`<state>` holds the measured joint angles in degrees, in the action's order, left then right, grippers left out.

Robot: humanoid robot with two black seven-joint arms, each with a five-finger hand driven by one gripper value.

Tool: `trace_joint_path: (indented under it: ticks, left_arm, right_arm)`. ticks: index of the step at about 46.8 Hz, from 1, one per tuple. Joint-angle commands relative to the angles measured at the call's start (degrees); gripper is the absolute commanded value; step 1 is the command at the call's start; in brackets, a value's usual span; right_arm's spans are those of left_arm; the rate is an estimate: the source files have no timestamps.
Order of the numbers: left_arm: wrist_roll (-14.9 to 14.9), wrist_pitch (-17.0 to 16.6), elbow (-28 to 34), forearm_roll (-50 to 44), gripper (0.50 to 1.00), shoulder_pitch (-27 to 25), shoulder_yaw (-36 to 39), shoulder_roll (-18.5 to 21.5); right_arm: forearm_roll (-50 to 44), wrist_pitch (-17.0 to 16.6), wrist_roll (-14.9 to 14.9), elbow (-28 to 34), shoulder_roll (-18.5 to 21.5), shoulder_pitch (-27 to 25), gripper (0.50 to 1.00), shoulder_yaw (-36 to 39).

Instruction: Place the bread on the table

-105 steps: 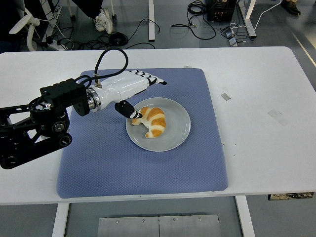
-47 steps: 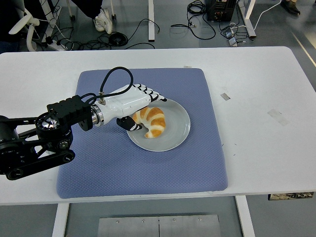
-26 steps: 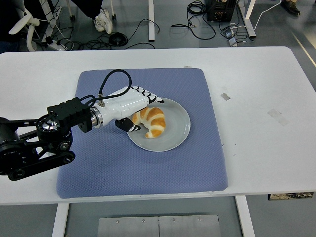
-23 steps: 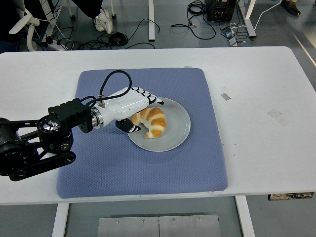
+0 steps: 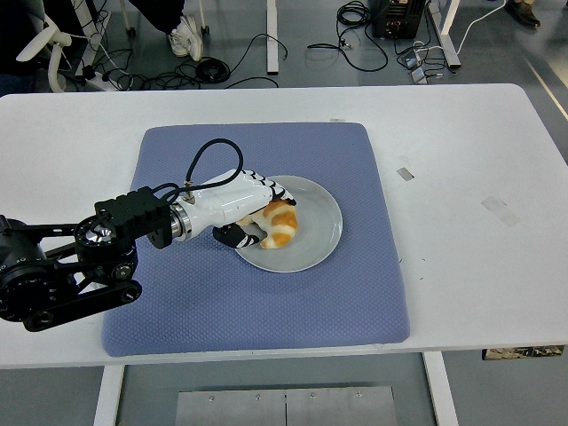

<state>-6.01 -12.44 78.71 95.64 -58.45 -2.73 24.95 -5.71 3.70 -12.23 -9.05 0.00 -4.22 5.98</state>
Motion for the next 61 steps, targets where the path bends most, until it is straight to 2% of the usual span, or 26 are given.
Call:
trace_joint_path:
  ticks: [1,14,29,55,61]
  left_arm:
    - [0.0,0.0,-0.4,-0.1,0.777,0.0,0.0,0.0]
    - [0.1,0.0,-1.6,-0.1,0.737,0.1,0.0,0.0]
    - [0.0,0.0,-1.8,-3.5,0.625,-0.3,-0.7,0.0]
    - [0.0,0.0,-1.4,-4.2,0.611,-1.8,-4.2,0.8]
    - [0.0,0.0,-1.4,-3.8,0.611,-2.2,-4.3,3.3]
  right_arm:
    - [0.0,0.0,0.0,0.0,0.0,0.0,1.000,0.0]
    - [0.0,0.0,0.0,0.0,0.0,0.0,1.000,0.0]
    - [0.0,0.0,0.0,0.0,0.0,0.0,1.000,0.0]
    - [0.0,0.0,0.0,0.0,0.0,0.0,1.000,0.0]
    - [0.0,0.0,0.0,0.0,0.0,0.0,1.000,0.0]
